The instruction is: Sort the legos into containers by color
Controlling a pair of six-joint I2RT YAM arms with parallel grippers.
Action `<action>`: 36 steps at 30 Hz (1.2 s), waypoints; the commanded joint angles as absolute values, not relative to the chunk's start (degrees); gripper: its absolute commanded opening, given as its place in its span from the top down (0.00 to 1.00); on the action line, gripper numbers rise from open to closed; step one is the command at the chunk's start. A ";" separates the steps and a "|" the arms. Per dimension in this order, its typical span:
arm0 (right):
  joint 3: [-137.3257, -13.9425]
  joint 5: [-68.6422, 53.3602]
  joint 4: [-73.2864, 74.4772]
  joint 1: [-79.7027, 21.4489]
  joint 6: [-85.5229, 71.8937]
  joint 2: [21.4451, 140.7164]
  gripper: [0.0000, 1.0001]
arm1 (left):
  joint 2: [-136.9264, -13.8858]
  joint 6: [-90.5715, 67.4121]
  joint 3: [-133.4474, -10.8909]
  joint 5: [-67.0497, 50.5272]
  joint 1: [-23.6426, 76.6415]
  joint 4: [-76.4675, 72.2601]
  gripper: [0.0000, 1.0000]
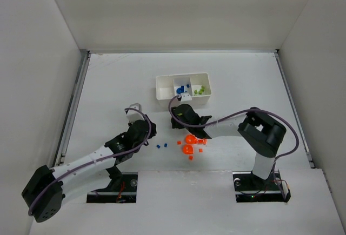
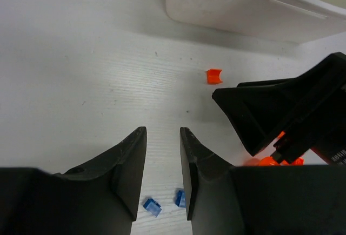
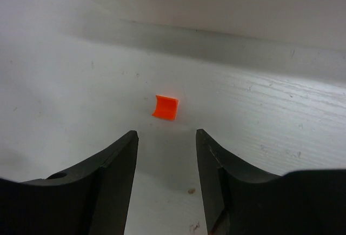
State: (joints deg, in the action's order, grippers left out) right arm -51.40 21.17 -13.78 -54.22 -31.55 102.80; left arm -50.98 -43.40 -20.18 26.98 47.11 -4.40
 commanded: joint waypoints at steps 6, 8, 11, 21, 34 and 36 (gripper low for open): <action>-58.35 26.53 -9.32 -55.41 -31.82 107.31 0.56 | -43.51 -45.44 -14.86 26.55 45.92 -1.50 0.72; -59.06 27.59 -8.35 -55.85 -31.64 108.28 0.61 | -42.19 -45.44 -13.98 25.67 46.01 -1.41 0.71; -60.03 27.95 -7.04 -56.20 -31.82 109.51 0.66 | -40.87 -45.44 -12.40 24.61 46.71 -1.93 0.70; -59.16 30.93 -5.54 -58.13 -31.55 105.57 0.78 | -38.85 -45.70 -10.81 22.15 50.66 -2.29 0.67; -61.42 26.56 -2.46 -57.45 -27.34 89.99 0.79 | -43.77 -44.38 -11.07 22.94 56.56 -4.57 0.66; -64.75 24.27 -3.33 -55.43 -25.67 92.27 0.79 | -44.47 -44.38 -11.25 22.94 56.38 -4.57 0.66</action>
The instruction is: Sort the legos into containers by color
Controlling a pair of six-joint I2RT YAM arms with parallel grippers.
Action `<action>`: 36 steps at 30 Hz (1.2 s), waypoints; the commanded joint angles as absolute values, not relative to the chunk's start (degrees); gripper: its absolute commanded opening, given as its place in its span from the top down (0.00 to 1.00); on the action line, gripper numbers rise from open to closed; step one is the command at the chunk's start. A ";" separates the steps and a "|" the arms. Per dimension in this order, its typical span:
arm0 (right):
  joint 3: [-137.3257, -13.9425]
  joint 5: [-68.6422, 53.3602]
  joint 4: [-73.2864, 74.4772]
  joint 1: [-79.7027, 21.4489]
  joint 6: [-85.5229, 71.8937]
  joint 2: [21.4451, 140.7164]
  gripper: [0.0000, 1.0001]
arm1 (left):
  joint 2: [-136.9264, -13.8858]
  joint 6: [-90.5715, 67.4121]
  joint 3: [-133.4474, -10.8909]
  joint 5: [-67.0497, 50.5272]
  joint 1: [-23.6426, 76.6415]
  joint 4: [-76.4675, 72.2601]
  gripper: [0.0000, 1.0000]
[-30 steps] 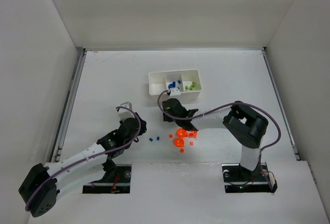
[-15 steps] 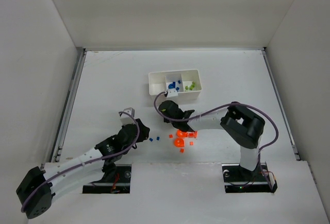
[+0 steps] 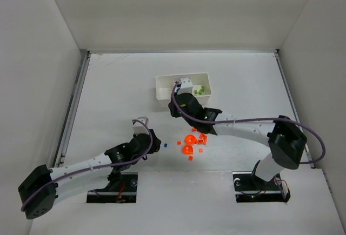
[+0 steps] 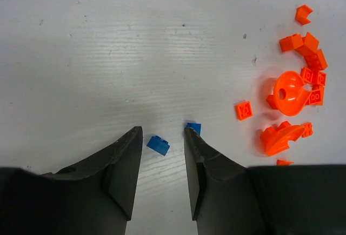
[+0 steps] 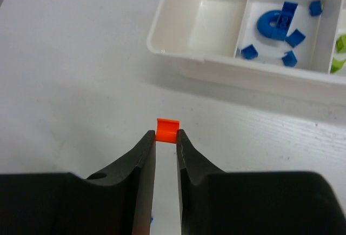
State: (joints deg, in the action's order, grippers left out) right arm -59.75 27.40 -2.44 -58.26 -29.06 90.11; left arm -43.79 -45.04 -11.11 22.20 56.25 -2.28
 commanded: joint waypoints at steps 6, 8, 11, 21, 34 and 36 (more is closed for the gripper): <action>-75.04 20.40 -5.27 -50.15 -23.29 102.29 0.69 | -45.97 -44.38 -11.60 23.20 56.47 -4.49 0.66; -77.25 19.87 -4.92 -48.83 -23.29 104.23 0.63 | -46.05 -44.38 -11.86 23.20 56.73 -4.04 0.65; -77.43 19.25 -5.54 -47.77 -23.64 103.98 0.55 | -46.40 -44.56 -11.87 23.12 56.82 -3.87 0.65; -65.49 19.86 -10.46 -47.77 -24.52 96.95 0.54 | -48.95 -45.09 -12.13 23.38 59.36 -3.95 0.67; -56.96 19.86 -13.53 -48.38 -26.02 90.54 0.54 | -57.39 -49.48 -15.64 27.77 61.92 1.32 0.74; -55.38 19.86 -13.54 -48.29 -26.02 88.17 0.54 | -58.62 -50.27 -16.43 28.82 62.09 2.45 0.75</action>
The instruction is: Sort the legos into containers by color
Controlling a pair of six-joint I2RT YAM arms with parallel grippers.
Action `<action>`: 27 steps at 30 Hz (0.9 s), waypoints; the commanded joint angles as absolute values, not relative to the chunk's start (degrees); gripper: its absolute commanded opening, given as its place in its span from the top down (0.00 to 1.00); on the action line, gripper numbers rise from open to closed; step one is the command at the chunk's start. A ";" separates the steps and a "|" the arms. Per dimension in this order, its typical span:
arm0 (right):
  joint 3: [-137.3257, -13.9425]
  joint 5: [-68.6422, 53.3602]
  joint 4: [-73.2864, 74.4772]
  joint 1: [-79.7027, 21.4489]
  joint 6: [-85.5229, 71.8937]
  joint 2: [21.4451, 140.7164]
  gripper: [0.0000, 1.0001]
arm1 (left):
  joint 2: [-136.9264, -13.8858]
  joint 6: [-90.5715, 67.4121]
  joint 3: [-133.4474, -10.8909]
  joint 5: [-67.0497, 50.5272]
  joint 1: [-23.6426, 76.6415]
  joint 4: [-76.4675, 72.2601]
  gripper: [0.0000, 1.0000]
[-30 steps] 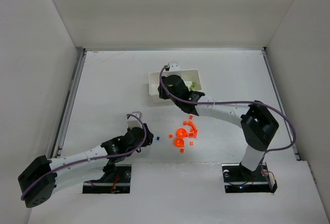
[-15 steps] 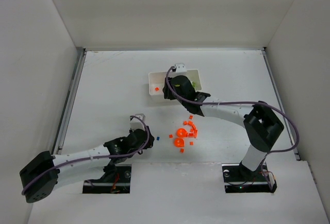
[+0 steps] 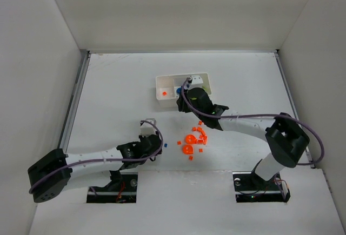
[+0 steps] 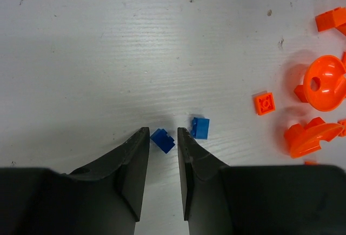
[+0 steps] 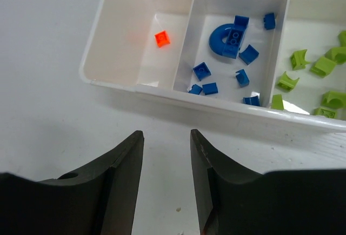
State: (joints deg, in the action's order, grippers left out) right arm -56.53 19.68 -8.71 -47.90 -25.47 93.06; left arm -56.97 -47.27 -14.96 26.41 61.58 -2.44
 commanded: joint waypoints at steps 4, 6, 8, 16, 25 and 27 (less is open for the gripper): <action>-51.42 19.86 -13.62 -48.38 -26.02 82.72 0.53 | -60.55 -52.29 -17.66 29.97 63.23 5.88 0.74; -49.84 19.86 -13.54 -48.03 -25.93 80.52 0.53 | -61.34 -53.96 -18.36 30.76 63.85 7.81 0.72; -48.44 19.86 -13.27 -47.86 -25.75 78.24 0.53 | -62.40 -55.63 -19.59 31.37 64.64 10.18 0.72; -42.63 19.69 -13.54 -47.94 -26.89 69.62 0.52 | -72.50 -62.75 -26.01 36.12 68.77 19.16 0.82; -37.18 19.60 -15.11 -44.43 -30.67 64.17 0.52 | -74.10 -66.01 -27.51 39.02 69.48 19.60 0.93; -36.04 19.16 -15.99 -43.03 -31.99 63.28 0.52 | -72.43 -65.48 -28.12 39.90 69.21 19.60 0.93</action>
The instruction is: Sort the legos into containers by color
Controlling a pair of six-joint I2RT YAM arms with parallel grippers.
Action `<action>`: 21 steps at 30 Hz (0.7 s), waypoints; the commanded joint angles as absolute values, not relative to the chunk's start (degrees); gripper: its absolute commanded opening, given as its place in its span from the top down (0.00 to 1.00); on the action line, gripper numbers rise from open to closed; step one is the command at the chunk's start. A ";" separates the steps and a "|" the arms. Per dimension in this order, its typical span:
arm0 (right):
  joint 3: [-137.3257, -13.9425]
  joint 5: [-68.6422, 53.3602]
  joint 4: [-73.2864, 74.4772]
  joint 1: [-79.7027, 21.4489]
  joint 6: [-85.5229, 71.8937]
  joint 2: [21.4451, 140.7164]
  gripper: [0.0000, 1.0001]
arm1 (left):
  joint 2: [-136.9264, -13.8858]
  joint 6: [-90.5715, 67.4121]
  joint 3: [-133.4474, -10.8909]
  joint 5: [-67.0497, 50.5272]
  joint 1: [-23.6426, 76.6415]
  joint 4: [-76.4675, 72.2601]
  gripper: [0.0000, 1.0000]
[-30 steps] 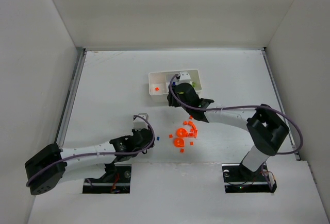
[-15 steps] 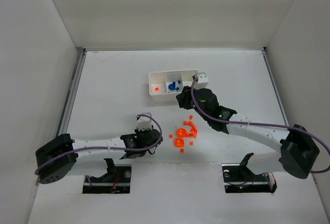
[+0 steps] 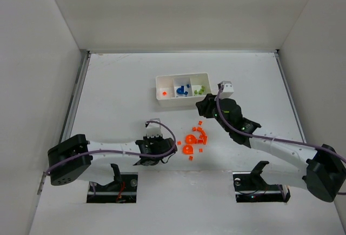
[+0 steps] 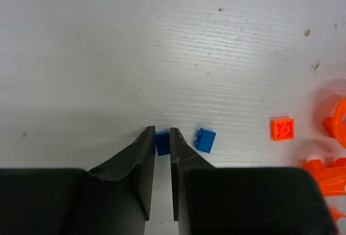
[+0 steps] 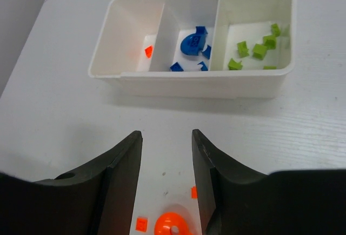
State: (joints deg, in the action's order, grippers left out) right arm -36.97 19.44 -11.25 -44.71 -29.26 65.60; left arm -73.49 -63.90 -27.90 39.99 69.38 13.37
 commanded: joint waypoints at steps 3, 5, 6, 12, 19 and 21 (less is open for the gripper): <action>-35.25 17.93 -16.17 -41.79 -32.96 63.11 0.52 | -69.79 -64.34 -29.53 40.17 68.42 19.42 0.93; -35.16 17.67 -16.26 -41.18 -33.31 63.46 0.52 | -68.21 -62.76 -30.84 40.17 68.07 19.60 0.93; -35.16 17.58 -16.26 -41.18 -33.31 63.63 0.52 | -67.51 -61.88 -31.46 40.25 67.63 19.69 0.93; -34.98 18.37 -16.43 -40.74 -33.31 64.25 0.53 | -63.37 -55.48 -36.73 40.70 61.58 15.40 0.93; -34.80 19.77 -16.52 -40.47 -33.57 65.57 0.62 | -72.75 -36.58 -47.18 30.16 50.42 -7.36 0.90; -34.63 20.74 -16.52 -40.56 -33.40 65.65 0.64 | -77.15 -34.11 -51.31 26.91 47.87 -10.27 0.90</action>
State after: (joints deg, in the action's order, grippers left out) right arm -34.74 18.79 -13.37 -40.64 -33.19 65.54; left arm -73.19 -43.05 -45.84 32.84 50.76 0.36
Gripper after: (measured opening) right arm 0.366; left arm 0.112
